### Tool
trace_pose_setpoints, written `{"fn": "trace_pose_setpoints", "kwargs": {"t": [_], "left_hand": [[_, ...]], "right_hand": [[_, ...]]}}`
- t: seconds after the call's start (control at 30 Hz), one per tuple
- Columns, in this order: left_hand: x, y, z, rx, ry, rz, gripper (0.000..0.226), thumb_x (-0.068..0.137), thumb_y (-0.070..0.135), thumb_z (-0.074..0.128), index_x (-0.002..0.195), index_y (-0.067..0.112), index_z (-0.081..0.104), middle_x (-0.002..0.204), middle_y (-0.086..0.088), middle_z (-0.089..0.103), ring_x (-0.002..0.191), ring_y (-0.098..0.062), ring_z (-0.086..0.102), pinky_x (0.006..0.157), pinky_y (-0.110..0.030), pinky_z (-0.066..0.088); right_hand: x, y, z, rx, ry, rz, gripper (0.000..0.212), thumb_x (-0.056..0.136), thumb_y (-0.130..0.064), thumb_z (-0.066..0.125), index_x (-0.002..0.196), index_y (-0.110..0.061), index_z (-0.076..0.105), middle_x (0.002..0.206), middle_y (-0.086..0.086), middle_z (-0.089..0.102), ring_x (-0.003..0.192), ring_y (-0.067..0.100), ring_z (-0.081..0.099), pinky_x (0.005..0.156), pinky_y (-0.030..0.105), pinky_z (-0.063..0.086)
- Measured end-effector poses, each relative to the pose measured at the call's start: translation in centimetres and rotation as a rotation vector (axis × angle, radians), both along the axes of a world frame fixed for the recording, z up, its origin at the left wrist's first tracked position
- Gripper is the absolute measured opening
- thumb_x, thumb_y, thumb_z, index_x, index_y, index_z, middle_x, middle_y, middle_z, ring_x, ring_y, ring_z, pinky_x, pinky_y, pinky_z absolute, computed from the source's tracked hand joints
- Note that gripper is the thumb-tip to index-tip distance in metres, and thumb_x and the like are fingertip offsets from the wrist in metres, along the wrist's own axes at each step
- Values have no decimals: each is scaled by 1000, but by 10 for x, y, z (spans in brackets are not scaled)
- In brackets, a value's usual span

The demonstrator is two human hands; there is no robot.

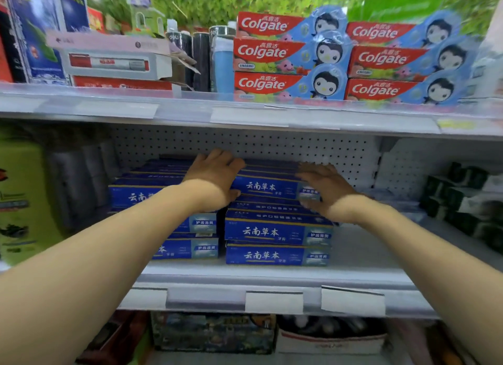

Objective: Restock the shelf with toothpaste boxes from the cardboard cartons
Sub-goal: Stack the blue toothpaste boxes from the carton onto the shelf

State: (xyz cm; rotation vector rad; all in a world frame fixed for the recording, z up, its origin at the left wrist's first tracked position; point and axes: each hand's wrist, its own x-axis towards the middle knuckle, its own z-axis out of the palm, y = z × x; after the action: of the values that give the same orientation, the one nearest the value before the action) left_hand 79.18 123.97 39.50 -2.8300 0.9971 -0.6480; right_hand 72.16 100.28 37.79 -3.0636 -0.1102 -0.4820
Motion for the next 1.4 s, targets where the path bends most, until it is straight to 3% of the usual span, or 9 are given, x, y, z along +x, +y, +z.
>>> {"fn": "trace_pose_setpoints", "kwargs": {"t": [0.1, 0.2, 0.5, 0.8, 1.13, 1.4], "left_hand": [[-13, -7, -2, 10, -3, -83, 60, 90, 43, 53, 141, 23, 29, 143, -2, 34, 132, -24, 26, 106, -38, 24], [-34, -12, -11, -1, -10, -169, 58, 89, 43, 55, 138, 22, 34, 140, -3, 37, 130, -24, 29, 104, -39, 26], [-113, -13, -74, 48, 115, -393, 55, 91, 42, 53, 138, 22, 33, 137, -2, 38, 125, -25, 31, 102, -42, 30], [-170, -21, -143, 137, 264, -475, 50, 88, 41, 54, 131, 20, 38, 132, -4, 42, 122, -25, 35, 97, -39, 32], [-203, -49, -175, 200, 306, -463, 54, 88, 43, 54, 134, 23, 35, 132, -3, 42, 121, -25, 37, 96, -40, 35], [-252, -100, -231, 263, 451, -437, 55, 90, 43, 53, 137, 25, 32, 139, -1, 38, 127, -24, 34, 98, -39, 31]], "right_hand": [[-33, 7, -3, 38, 6, -56, 66, 89, -31, 59, 146, -20, 29, 153, 4, 22, 141, 25, 17, 115, 34, 20], [-67, 16, -11, 59, 9, -134, 59, 88, -34, 60, 139, -13, 38, 136, 12, 41, 127, 31, 36, 102, 38, 36], [-167, 42, -75, 89, 126, -266, 66, 88, -31, 62, 144, -15, 31, 146, 10, 30, 135, 28, 22, 110, 38, 25], [-252, 45, -136, 225, 273, -397, 67, 88, -30, 62, 145, -17, 30, 146, 7, 26, 138, 26, 19, 112, 38, 26], [-302, 14, -180, 325, 345, -477, 68, 88, -32, 62, 146, -19, 28, 145, 6, 26, 136, 25, 23, 111, 36, 28], [-344, -39, -227, 384, 487, -468, 69, 89, -31, 61, 147, -19, 26, 147, 7, 24, 137, 26, 20, 113, 41, 25]]}}
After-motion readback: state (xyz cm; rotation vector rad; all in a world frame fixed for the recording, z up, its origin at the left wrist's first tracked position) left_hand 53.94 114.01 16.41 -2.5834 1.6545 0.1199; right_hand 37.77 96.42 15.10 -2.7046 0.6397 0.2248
